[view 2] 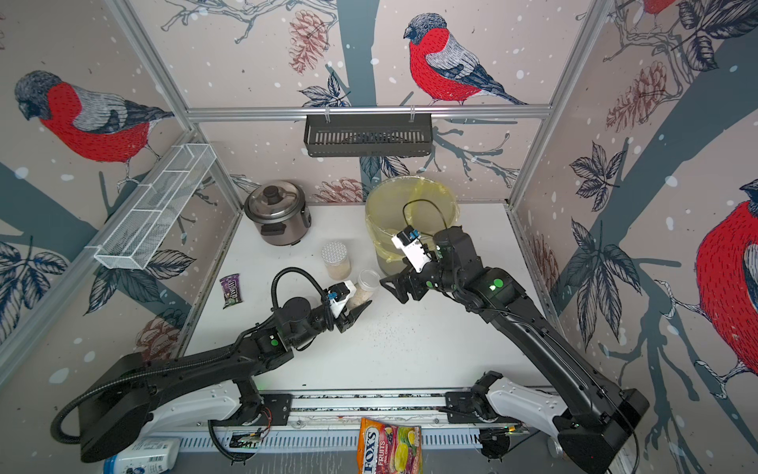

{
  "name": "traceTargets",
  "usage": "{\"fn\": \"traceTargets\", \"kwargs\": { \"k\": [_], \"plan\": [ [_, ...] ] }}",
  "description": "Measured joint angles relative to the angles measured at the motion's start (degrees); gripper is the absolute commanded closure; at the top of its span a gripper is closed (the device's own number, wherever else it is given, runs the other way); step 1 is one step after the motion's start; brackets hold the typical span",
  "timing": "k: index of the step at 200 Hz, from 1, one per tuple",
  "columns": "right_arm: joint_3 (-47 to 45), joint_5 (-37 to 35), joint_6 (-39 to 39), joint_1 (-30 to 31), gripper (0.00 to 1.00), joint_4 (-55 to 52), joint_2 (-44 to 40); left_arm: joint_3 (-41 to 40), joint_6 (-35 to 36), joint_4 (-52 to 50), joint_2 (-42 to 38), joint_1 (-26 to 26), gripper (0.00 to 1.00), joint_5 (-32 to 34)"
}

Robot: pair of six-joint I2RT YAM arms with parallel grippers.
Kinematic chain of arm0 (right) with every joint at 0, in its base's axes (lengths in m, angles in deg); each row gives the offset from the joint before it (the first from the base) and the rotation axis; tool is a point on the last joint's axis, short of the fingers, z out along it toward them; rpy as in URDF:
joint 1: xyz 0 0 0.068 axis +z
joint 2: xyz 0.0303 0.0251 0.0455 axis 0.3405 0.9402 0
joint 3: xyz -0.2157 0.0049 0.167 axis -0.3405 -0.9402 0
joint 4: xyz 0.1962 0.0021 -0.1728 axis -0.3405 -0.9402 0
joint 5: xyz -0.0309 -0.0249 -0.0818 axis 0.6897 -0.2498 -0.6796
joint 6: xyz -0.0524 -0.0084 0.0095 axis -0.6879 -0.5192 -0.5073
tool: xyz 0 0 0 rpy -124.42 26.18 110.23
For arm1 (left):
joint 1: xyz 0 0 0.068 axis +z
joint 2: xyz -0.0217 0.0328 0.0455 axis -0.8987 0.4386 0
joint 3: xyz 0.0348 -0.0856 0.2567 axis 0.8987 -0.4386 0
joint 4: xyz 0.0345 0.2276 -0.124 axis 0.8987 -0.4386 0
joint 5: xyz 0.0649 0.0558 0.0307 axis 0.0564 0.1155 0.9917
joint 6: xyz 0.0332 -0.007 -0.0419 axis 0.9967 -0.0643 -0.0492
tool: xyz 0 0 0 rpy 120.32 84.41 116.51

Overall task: Empty moldy rice from jars
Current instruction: Unscrew the lid from the jar.

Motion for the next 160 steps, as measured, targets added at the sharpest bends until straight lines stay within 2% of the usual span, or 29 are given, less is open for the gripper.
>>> {"fn": "traceTargets", "kwargs": {
  "k": [20, 48, 71, 108, 160],
  "plan": [
    [4.26, -1.18, 11.91, 0.09, 0.19, -1.22, 1.68, 0.00, 1.44, 0.20, 0.28, 0.00, 0.80, 0.92],
    [6.99, -4.87, 25.22, 7.10, 0.20, -6.69, 4.63, -0.24, 4.04, 2.62, 1.25, 0.00, 0.80, 1.51],
    [9.64, -8.66, 32.48, 11.10, 0.19, -9.42, 6.78, -0.07, 6.10, 2.95, 2.58, -0.02, 0.80, 1.66],
    [12.20, -12.70, 39.01, 13.77, 0.19, -12.83, 11.15, 0.00, 8.07, 3.19, 3.54, -0.02, 0.80, 2.32],
    [13.03, -14.75, 41.53, 14.95, 0.19, -14.19, 13.81, -0.63, 9.22, 4.68, 3.69, -0.02, 0.80, 2.80]
  ]
}}
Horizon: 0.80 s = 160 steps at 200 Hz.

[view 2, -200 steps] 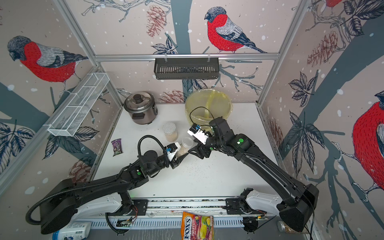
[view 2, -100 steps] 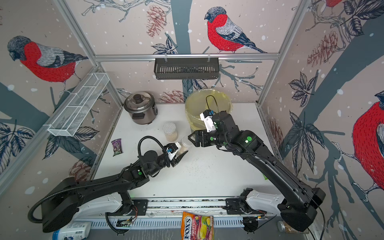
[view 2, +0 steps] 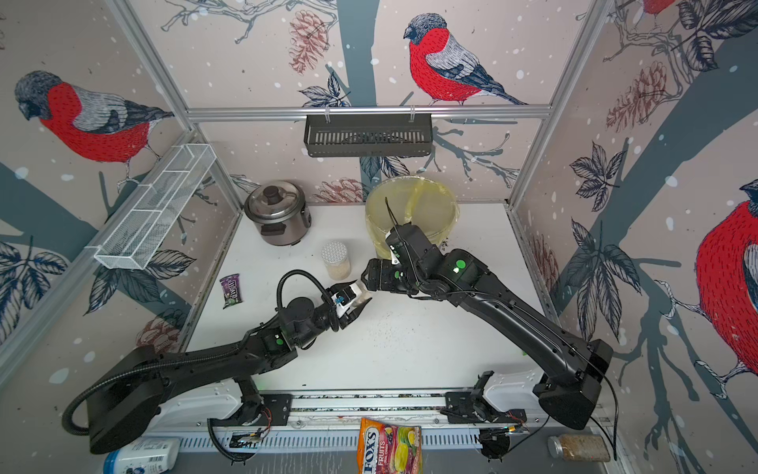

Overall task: Empty moldy rice from jars
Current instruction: Unscrew the lid from the jar.

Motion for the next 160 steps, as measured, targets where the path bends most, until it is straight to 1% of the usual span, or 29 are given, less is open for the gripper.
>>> {"fn": "traceTargets", "kwargs": {
  "k": [105, 160],
  "plan": [
    [0.09, -0.11, -0.11, 0.59, 0.24, 0.15, 1.66, -0.87, -0.02, 0.07, -0.42, 0.00, 0.80, 0.02],
    [0.13, 0.13, -1.31, 1.27, 0.31, 0.13, 2.14, -0.87, -0.02, 0.04, -0.26, 0.00, 0.80, 0.02]
  ]
}}
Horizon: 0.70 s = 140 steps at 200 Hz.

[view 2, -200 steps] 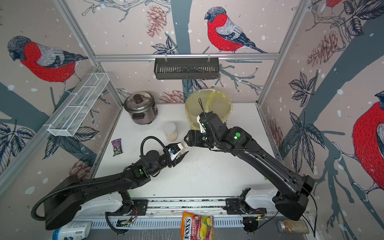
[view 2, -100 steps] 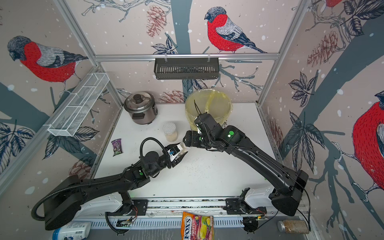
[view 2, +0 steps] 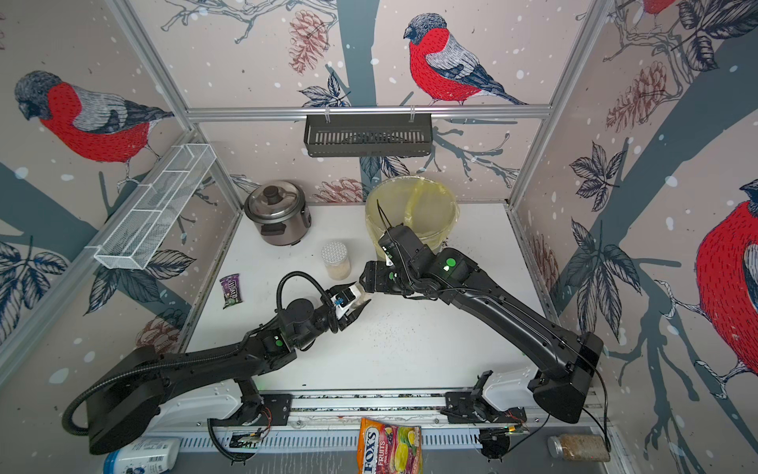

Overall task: Empty moldy rice from jars
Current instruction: Unscrew the lid from the jar.

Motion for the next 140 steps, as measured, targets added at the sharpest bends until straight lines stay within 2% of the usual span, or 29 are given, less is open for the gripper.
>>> {"fn": "traceTargets", "kwargs": {
  "k": [90, 119, 130, 140],
  "plan": [
    [-1.53, 1.46, -1.44, 0.24, 0.42, 0.70, -0.15, -0.33, -0.02, -0.09, -0.35, 0.00, 0.81, -0.09],
    [-2.23, 2.93, -3.69, 0.04, 0.48, 1.81, -0.76, -0.70, -1.18, -1.09, -1.92, 0.00, 0.81, -0.20],
    [-2.60, 3.54, -5.31, -0.28, 0.55, 2.32, -1.07, -1.29, -1.84, -1.33, -3.02, 0.00, 0.81, -0.81],
    [-3.26, 4.96, -7.37, -0.63, 0.56, 2.64, -1.57, -2.05, -2.64, -1.29, -3.96, 0.00, 0.81, -1.77]
  ]
}}
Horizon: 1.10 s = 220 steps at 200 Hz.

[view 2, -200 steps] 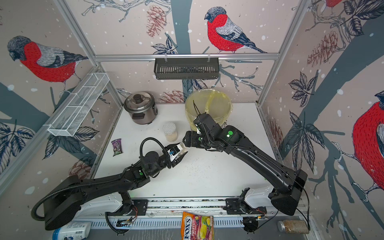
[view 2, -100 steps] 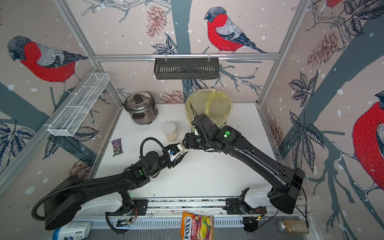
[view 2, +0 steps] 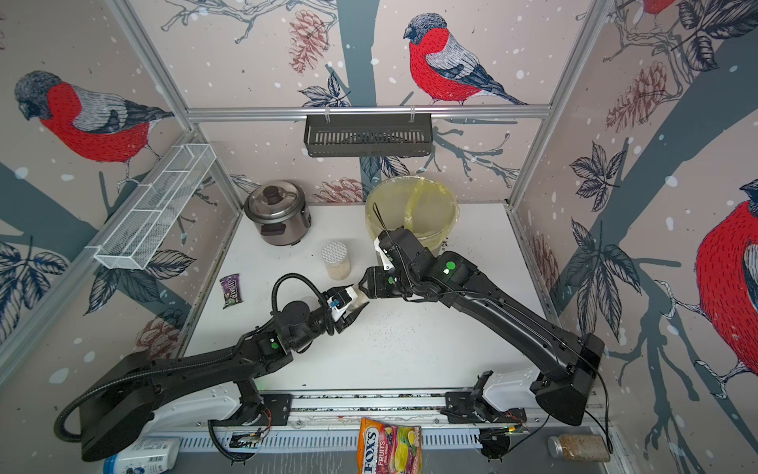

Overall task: Empty moldy rice from jars
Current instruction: Unscrew the lid from the jar.

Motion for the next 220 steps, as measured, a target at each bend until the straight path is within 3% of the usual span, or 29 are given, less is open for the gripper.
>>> {"fn": "traceTargets", "kwargs": {
  "k": [17, 27, 105, 127, 220],
  "plan": [
    [-2.14, 1.57, -3.48, -0.33, 0.56, 1.53, -1.49, -1.09, -0.83, 0.22, -1.14, 0.07, 0.81, -1.53],
    [-3.56, 2.47, -5.62, -0.59, 0.62, 2.58, -2.64, -1.36, -1.38, 0.31, -1.60, 0.11, 0.81, -2.60],
    [-7.98, 6.16, -20.37, -1.90, 0.64, 6.97, -7.04, -1.51, -3.06, 1.42, -2.32, 0.46, 0.83, -6.47],
    [-7.69, 7.26, -24.59, -2.21, 0.72, 6.78, -6.84, -1.49, -3.32, 1.40, -2.32, 0.50, 0.85, -6.95],
    [-7.39, 10.73, -46.80, -4.04, 0.67, 6.73, -7.15, -0.44, -3.10, 1.01, -1.77, 0.68, 0.88, -7.39]
  ]
}}
